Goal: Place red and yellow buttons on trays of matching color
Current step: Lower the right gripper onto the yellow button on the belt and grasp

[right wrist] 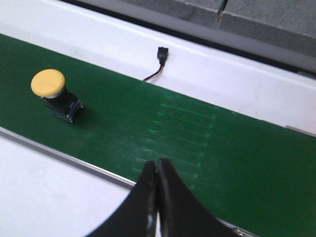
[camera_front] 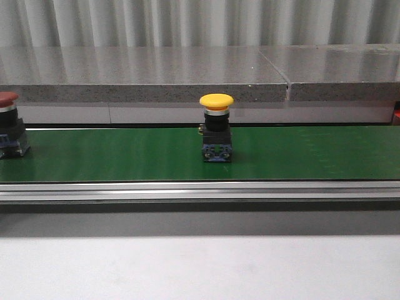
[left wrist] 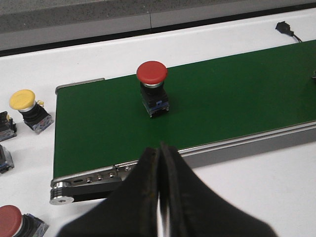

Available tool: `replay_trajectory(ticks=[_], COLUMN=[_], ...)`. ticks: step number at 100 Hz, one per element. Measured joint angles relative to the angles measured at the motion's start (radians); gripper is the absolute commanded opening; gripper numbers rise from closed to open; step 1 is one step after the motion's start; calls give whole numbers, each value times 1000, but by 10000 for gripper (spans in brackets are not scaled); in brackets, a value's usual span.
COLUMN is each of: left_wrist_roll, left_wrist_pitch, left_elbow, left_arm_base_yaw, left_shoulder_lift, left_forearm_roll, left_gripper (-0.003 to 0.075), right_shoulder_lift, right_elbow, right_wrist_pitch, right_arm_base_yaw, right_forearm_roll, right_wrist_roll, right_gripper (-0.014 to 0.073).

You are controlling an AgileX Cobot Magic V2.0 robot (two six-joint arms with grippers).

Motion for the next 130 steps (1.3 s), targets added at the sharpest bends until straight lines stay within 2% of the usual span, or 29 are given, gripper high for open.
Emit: replay_trajectory(ticks=[9,26,31,35,76,92,116,130], left_wrist_roll=[0,0,0,0,0,0,0,0], left_wrist_pitch=[-2,-2,-2,-2,-2,-2,-2,-2], left_elbow=[0,0,0,0,0,0,0,0], left_arm_base_yaw=[0,0,0,0,0,0,0,0], left_shoulder_lift=[0,0,0,0,0,0,0,0], left_forearm_roll=[0,0,0,0,0,0,0,0], left_gripper=[-20,-20,-20,-20,-20,-20,-20,-20], right_shoulder_lift=[121,308,356,395,693,783,861,870], right_elbow=[-88,-217,-256,-278,-525,-581,-591,-591], right_wrist_pitch=[62,145,167,189,426,445,395,354], right_arm_base_yaw=[20,69,84,93,197,207,207,207], right_forearm_roll=[-2,-2,-2,-2,-3,-3,-25,-27], right_wrist_roll=[0,0,0,0,-4,-10,-15,-19], right_gripper=[107,510,586,601,600,585,467,341])
